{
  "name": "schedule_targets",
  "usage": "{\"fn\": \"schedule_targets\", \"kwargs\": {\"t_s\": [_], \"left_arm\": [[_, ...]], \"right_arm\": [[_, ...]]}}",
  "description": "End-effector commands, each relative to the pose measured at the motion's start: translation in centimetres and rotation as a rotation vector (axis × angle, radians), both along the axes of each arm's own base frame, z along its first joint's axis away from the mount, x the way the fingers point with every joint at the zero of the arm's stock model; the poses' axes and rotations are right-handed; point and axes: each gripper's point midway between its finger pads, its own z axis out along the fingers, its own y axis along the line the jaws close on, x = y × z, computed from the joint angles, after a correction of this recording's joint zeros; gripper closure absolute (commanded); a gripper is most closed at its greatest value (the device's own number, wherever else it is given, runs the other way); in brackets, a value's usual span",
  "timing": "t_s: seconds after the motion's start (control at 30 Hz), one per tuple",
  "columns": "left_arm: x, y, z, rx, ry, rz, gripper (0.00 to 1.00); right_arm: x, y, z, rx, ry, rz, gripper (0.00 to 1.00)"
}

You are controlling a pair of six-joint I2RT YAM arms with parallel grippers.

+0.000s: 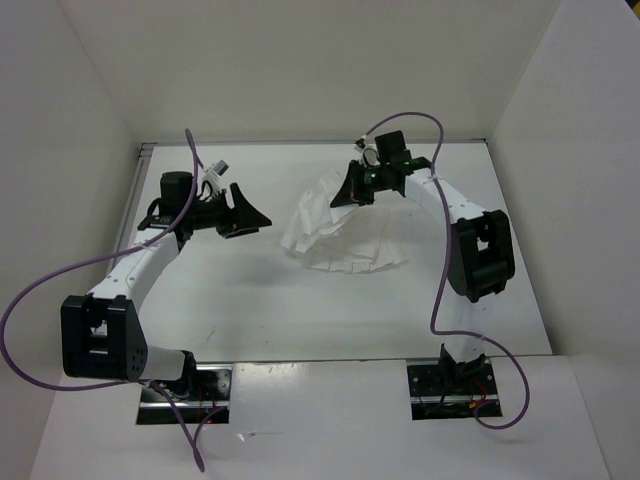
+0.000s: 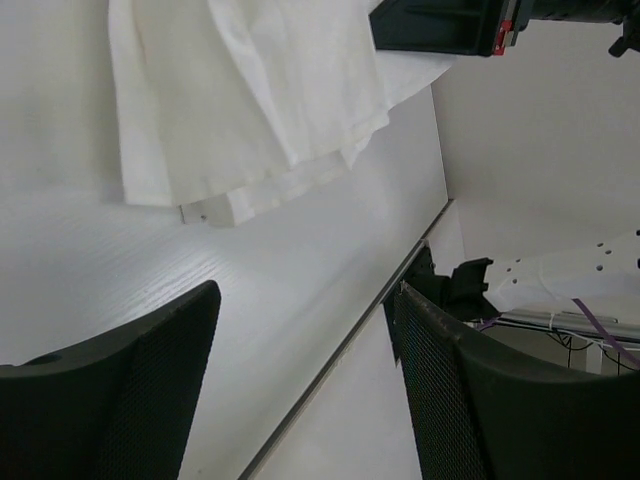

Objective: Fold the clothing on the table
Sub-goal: Fold the skirt

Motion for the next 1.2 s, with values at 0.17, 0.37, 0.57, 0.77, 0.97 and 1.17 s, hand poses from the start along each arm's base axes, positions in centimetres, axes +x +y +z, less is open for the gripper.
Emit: {"fn": "schedule_targets", "kwargs": {"t_s": [0.17, 0.37, 0.57, 0.77, 0.97, 1.17], "left_arm": [[-0.1, 0.3, 1.0, -0.007, -0.070, -0.017, 0.22], [0.0, 0.3, 0.7, -0.007, -0.061, -0.017, 0.22], [-0.4, -1.0, 1.5, -0.016, -0.097, -0.089, 0.24], [-2.6, -5.9, -0.3, 0.037, -0.112, -0.266, 0.91], [-3.9, -10.2, 0.5, -0.006, -0.157, -0.317, 0.42], [-5.0, -14.7, 0.7, 0.015, -0.151, -0.324, 0.40]], "right_arm": [[0.1, -4.2, 1.8, -0.036, 0.003, -0.071, 1.00], [-0.8, -9.3, -0.9, -0.119, 0.089, -0.139, 1.00], [-3.0, -11.1, -3.1, -0.135, 0.148, -0.167, 1.00], [-1.3, -10.1, -1.1, -0.086, 0.102, -0.181, 1.00], [0.5, -5.1, -0.3, -0.046, 0.100, -0.104, 1.00], [4.2, -0.9, 0.5, -0.006, 0.086, -0.096, 1.00]]}}
